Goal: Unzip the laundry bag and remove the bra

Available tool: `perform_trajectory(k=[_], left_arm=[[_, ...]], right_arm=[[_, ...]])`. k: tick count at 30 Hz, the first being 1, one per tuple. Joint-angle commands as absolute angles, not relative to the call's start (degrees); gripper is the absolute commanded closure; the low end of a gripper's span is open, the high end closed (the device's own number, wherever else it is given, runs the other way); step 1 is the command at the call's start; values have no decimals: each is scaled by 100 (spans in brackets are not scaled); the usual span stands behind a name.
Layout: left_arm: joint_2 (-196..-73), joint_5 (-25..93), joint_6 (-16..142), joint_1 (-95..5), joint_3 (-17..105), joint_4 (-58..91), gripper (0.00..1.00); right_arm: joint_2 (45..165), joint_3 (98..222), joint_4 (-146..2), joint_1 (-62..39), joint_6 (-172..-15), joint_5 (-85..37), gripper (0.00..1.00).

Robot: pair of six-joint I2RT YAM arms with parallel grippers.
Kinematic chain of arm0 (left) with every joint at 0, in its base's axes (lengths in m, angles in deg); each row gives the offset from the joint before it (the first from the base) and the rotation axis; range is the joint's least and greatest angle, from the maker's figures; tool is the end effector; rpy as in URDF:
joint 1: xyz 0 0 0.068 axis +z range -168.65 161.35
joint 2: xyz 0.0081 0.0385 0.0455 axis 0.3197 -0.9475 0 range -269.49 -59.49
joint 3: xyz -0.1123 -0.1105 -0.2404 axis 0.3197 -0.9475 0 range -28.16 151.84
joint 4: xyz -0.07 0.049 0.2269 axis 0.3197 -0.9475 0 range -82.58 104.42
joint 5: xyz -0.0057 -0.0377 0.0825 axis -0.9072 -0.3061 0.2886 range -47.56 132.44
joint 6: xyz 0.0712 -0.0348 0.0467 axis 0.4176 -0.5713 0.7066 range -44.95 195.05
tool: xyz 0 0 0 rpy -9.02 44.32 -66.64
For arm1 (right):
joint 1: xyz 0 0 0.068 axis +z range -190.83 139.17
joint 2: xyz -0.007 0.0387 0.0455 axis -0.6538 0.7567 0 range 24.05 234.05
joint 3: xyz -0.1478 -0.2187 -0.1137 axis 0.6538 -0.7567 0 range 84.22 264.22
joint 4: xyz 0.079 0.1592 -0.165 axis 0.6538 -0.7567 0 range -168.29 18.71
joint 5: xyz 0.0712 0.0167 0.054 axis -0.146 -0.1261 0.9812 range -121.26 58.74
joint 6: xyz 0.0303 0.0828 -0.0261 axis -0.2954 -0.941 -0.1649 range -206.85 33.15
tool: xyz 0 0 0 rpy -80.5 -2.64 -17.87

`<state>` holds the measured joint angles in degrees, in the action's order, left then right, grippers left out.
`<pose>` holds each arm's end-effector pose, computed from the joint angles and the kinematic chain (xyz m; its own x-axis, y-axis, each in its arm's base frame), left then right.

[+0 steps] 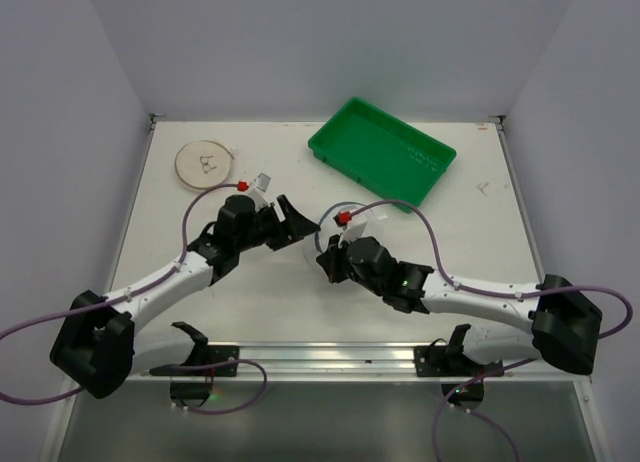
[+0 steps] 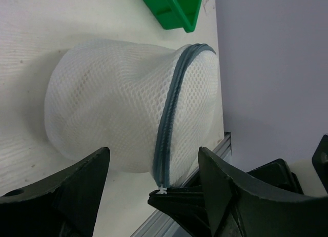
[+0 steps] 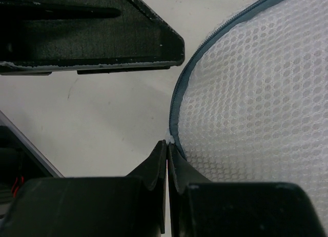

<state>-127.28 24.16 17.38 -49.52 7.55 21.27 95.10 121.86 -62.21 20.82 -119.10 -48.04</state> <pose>0.2224 -0.1631 0.2384 -0.8132 -0.4486 -0.3707 0.0816 0.5428 -0.8359 0.1585 0.2434 0.2408 -0.5484 0.0596 -0.8341 -0.5026 0.7737 0.3857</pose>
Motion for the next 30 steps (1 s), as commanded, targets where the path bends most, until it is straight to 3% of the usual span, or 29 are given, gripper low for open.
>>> perform_trajectory(k=[1, 10, 13, 16, 20, 30], left_arm=[[-12857, 2231, 1406, -5073, 639, 2935, 27], [-13147, 2389, 1520, -5380, 814, 3068, 36], [-13191, 2398, 1450, -5407, 805, 3147, 45], [-13208, 2442, 1362, -5407, 788, 3208, 76], [-13130, 2609, 1309, -5398, 814, 3015, 100], [-12743, 3040, 1291, -5363, 805, 2672, 100]], right_arm=[[9595, 12482, -5863, 2175, -11981, -4796, 100], [9498, 12368, -5916, 2219, -11963, -4910, 100], [9454, 12377, -5960, 2210, -11946, -4884, 100], [9437, 12377, -6012, 2210, -11937, -4884, 100], [9270, 12236, -6188, 2210, -11928, -5006, 100], [8120, 11534, -7111, 2210, -11911, -5648, 100]])
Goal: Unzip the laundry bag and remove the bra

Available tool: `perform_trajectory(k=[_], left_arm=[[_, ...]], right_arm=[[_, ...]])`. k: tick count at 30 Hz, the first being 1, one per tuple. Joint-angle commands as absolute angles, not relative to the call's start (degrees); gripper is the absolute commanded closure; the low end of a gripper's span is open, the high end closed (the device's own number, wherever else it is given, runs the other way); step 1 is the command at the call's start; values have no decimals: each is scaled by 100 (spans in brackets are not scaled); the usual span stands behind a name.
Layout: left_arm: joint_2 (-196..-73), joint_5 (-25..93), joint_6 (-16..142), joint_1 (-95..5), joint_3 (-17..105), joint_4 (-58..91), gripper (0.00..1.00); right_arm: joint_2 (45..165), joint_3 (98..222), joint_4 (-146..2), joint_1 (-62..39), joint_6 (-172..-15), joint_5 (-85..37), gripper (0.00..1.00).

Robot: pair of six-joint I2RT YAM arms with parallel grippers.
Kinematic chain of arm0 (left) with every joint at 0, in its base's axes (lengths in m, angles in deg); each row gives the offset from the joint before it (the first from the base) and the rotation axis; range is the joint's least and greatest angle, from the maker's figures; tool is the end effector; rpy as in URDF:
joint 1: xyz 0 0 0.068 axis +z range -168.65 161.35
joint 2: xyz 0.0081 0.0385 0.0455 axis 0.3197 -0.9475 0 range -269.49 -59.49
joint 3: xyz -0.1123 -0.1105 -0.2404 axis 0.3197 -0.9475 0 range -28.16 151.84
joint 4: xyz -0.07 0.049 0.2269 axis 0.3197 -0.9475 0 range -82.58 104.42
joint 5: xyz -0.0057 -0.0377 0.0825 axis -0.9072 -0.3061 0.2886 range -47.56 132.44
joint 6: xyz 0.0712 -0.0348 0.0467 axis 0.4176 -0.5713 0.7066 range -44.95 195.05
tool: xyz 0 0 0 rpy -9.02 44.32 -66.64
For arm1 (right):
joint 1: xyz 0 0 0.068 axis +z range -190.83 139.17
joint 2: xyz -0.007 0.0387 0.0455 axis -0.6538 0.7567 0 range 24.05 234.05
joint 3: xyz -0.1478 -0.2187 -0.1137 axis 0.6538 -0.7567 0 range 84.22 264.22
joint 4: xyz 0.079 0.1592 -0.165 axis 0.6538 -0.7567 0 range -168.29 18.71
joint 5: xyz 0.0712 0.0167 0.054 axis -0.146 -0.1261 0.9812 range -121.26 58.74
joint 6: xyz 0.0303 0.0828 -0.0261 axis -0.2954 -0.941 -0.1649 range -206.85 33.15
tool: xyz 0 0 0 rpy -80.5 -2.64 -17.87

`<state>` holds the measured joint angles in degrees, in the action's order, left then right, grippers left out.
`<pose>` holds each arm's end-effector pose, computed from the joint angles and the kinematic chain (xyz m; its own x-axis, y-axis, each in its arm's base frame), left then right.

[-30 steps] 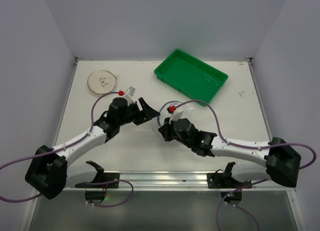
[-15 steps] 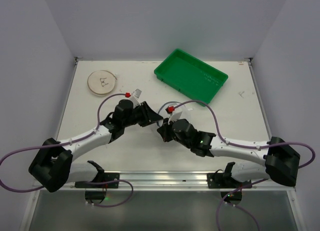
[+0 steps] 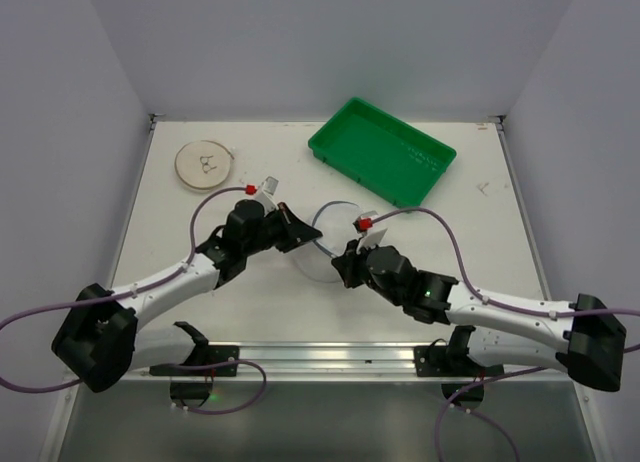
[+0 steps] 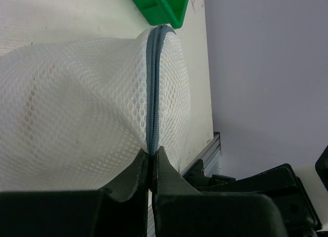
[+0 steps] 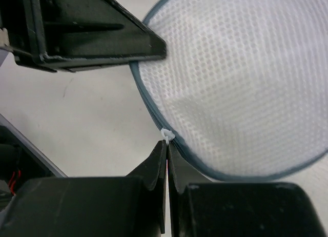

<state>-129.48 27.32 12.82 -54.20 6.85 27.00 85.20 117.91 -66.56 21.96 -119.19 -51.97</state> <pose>0.2194 -0.1833 0.2375 -0.8148 -0.4676 -0.3428 0.0786 0.4967 -0.8644 0.1412 0.2106 0.2492 -0.5144 0.0937 -0.8524 -0.4823 0.7902 0.3780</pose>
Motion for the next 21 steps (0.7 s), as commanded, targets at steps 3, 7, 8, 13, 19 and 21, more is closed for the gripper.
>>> perform_trajectory(k=[3, 7, 8, 13, 19, 21], left_arm=[[-12699, 3005, 1414, -5266, 832, 2585, 100], [-12637, 2952, 1651, -5161, 875, 2497, 100], [-12637, 2943, 1739, -5143, 902, 2435, 100], [-12558, 2899, 1924, -5038, 850, 2251, 100], [-12347, 3179, 2170, -4880, 778, 1909, 100], [-12347, 3495, 2433, -4879, 901, 1706, 100]], right_arm=[[7821, 11288, -7304, 2210, -11963, -5771, 100], [7512, 11129, -7594, 2210, -11999, -5903, 100], [7460, 11111, -7629, 2219, -11999, -5938, 100], [7318, 11085, -7946, 2210, -12016, -6315, 100], [7555, 11207, -8016, 2202, -12025, -6571, 100], [7670, 11278, -7929, 2202, -12034, -6528, 100]])
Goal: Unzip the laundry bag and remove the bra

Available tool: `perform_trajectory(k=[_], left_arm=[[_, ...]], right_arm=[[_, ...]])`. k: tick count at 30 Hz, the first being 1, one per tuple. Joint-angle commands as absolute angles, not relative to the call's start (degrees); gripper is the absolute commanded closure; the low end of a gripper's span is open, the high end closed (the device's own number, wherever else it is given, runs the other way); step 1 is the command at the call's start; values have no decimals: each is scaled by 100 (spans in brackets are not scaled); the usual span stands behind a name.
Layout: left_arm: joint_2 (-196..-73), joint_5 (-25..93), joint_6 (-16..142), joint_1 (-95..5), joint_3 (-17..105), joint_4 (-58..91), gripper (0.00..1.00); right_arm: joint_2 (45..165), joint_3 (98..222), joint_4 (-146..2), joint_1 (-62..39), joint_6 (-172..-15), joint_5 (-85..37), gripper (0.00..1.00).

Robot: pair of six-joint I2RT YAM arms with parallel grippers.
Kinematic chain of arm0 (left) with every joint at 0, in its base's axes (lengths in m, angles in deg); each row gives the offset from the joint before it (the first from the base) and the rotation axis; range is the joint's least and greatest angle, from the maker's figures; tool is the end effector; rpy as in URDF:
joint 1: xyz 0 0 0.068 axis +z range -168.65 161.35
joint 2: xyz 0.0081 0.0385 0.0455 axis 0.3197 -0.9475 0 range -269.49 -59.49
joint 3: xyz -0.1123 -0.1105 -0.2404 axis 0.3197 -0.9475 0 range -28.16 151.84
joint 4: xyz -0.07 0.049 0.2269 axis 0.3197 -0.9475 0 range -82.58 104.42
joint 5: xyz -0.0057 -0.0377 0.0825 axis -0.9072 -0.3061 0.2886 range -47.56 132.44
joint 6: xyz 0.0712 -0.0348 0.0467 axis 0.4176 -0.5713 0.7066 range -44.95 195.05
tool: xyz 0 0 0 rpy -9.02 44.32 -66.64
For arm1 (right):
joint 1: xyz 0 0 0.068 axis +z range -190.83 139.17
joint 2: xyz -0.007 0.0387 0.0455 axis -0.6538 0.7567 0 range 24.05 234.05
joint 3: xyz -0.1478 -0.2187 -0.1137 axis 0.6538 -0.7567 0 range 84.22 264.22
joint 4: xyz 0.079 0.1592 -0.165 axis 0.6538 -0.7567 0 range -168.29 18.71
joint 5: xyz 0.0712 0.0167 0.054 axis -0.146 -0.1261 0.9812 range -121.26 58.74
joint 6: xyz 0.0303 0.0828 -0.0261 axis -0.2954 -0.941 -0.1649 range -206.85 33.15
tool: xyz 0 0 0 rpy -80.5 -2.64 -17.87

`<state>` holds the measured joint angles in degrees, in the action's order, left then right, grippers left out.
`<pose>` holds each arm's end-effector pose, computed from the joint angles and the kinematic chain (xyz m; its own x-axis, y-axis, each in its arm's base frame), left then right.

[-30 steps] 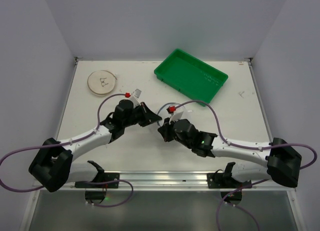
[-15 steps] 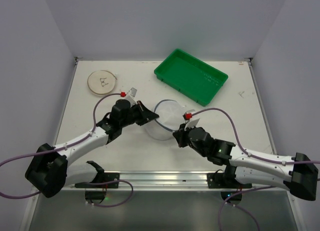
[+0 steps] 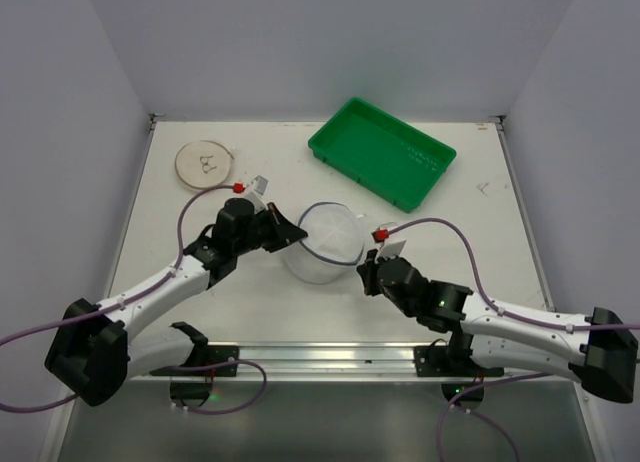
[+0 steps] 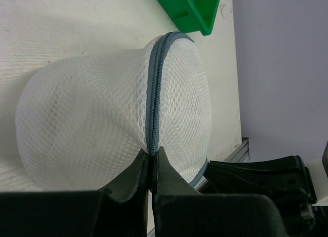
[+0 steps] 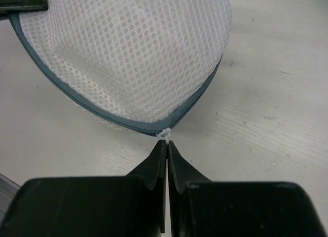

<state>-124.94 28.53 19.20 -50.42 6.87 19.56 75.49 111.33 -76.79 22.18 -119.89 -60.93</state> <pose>0.2170 -0.1578 0.2395 -0.7798 -0.4620 -0.4226 0.0902 0.5851 -0.8060 0.1282 0.1614 0.2214 -0.5051 0.0521 -0.8615 -0.3626 0.8930 0.2666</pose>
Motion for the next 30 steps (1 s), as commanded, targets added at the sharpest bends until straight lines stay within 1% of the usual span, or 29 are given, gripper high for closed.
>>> perform_trajectory(k=[1, 4, 7, 8, 9, 10, 11, 12, 16, 17, 18, 19, 23, 26, 28, 30], left_arm=[[-12382, 3584, 2521, -4853, 1059, 1488, 100], [-12601, 3682, 2803, -4765, 1314, 1187, 100], [-12847, 3506, 2882, -4695, 1385, 1309, 100], [-12970, 3471, 2908, -4686, 1394, 1336, 96], [-13041, 3444, 2900, -4669, 1403, 1336, 90], [-13102, 3427, 2900, -4651, 1464, 1336, 74], [-13242, 3400, 2917, -4642, 1508, 1336, 67], [-13313, 3304, 2926, -4599, 1561, 1345, 54], [-13297, 3277, 2909, -4572, 1798, 1039, 30], [-13148, 3321, 2865, -4572, 1816, 933, 28], [-13077, 3547, 2839, -4554, 1851, 784, 24], [-12929, 3680, 2812, -4546, 1964, 374, 22], [-12542, 4156, 2795, -4545, 2071, -342, 18], [-12138, 3859, 2637, -4528, 1747, -150, 17], [-11944, 3375, 2531, -4528, 1362, 253, 17], [-11741, 3312, 2425, -4545, 1201, 325, 17]], right_arm=[[7679, 11269, -7781, 2210, -11921, -6432, 100], [7731, 11199, -7218, 2202, -11771, -5949, 100], [7942, 11365, -7094, 2219, -11691, -5632, 100], [8003, 11479, -6998, 2210, -11673, -5561, 100], [8117, 11541, -6971, 2228, -11656, -5447, 100], [8170, 11603, -6892, 2228, -11647, -5403, 100], [8241, 11655, -6848, 2219, -11638, -5350, 100], [8398, 11778, -6761, 2228, -11638, -5280, 100], [8951, 12130, -6523, 2219, -11708, -5122, 100], [9058, 12174, -6461, 2219, -11717, -5104, 100], [9154, 12270, -6409, 2228, -11743, -5086, 100], [9312, 12297, -6286, 2228, -11761, -5086, 100], [9611, 12473, -5995, 2228, -11840, -5051, 100], [9857, 12579, -5828, 2237, -11919, -4972, 100], [9972, 12666, -5732, 2237, -11981, -4972, 100], [10113, 12763, -5696, 2263, -12007, -4980, 100]])
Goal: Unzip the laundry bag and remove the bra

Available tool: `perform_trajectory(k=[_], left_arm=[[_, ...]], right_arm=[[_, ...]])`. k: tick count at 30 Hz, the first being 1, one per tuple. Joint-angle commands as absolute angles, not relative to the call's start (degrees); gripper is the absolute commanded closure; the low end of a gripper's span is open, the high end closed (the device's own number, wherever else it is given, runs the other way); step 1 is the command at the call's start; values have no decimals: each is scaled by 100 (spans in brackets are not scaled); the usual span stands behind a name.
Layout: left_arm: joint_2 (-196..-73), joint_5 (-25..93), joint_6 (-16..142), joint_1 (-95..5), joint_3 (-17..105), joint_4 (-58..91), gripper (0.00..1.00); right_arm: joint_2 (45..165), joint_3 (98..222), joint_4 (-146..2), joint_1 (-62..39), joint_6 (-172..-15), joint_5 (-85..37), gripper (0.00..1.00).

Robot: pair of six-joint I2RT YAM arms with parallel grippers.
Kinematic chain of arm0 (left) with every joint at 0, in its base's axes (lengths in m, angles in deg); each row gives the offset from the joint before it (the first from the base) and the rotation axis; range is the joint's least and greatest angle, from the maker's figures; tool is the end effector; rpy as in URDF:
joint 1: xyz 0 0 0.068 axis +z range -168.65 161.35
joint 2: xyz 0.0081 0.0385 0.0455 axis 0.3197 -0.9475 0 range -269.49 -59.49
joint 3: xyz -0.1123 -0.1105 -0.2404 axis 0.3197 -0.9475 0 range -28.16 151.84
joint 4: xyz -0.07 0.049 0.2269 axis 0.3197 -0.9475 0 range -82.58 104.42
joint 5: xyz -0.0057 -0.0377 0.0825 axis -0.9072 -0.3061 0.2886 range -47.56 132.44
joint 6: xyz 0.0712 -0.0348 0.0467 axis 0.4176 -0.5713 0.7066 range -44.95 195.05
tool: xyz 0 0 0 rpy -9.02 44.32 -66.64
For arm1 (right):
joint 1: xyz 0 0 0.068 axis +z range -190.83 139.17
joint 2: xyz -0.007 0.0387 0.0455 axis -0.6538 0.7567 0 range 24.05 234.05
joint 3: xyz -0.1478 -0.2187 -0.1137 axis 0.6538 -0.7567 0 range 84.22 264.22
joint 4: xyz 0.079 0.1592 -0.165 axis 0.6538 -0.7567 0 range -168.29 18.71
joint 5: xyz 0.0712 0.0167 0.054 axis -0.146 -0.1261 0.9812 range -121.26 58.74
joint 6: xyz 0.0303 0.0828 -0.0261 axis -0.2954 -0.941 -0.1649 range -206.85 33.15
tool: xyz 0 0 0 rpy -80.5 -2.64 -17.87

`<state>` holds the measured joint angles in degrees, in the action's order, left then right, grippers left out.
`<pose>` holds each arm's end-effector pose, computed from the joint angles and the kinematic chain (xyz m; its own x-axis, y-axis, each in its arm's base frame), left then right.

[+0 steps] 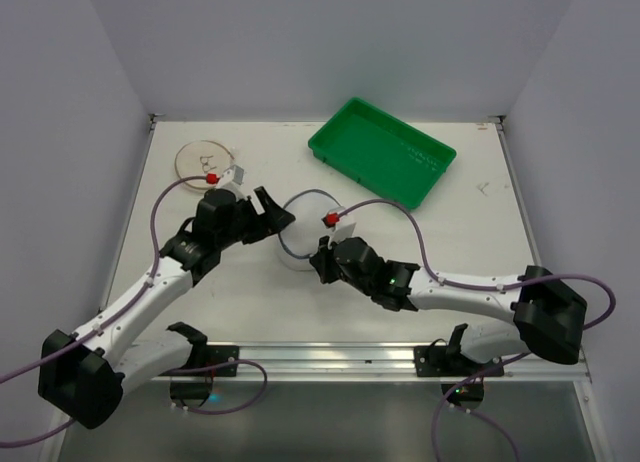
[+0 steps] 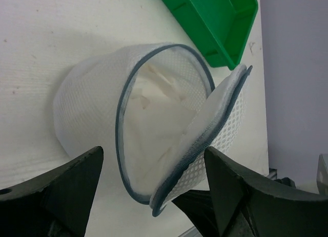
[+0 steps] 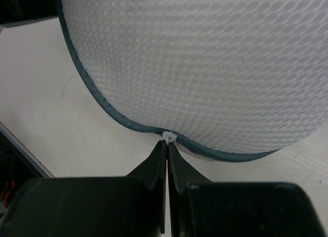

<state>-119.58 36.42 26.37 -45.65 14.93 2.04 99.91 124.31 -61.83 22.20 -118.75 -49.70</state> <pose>0.2182 -0.1209 0.2705 -0.6889 -0.4872 -0.5366 0.0236 0.7249 -0.6884 0.1621 0.2606 0.2340 -0.5494 0.0256 -0.8351 -0.5024 0.7885 0.3547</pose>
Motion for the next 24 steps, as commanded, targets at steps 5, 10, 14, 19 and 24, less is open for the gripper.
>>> perform_trajectory(k=[5, 10, 14, 19, 24], left_arm=[[-11635, 3847, 2547, -4537, 1112, 54, 16], [-11793, 4164, 2715, -4528, 1446, -298, 12], [-11881, 4551, 2864, -4537, 1903, -421, 0], [-12180, 4622, 3119, -4528, 2790, -799, 0], [-12171, 3893, 3120, -4519, 2862, -553, 0]], right_arm=[[10298, 12948, -5705, 2307, -12042, -4963, 100], [10333, 12957, -5687, 2351, -12043, -4998, 100], [10289, 12904, -5696, 2360, -12034, -5007, 100], [10210, 12878, -5758, 2360, -11999, -5024, 100], [10078, 12869, -5881, 2360, -11919, -5147, 100]])
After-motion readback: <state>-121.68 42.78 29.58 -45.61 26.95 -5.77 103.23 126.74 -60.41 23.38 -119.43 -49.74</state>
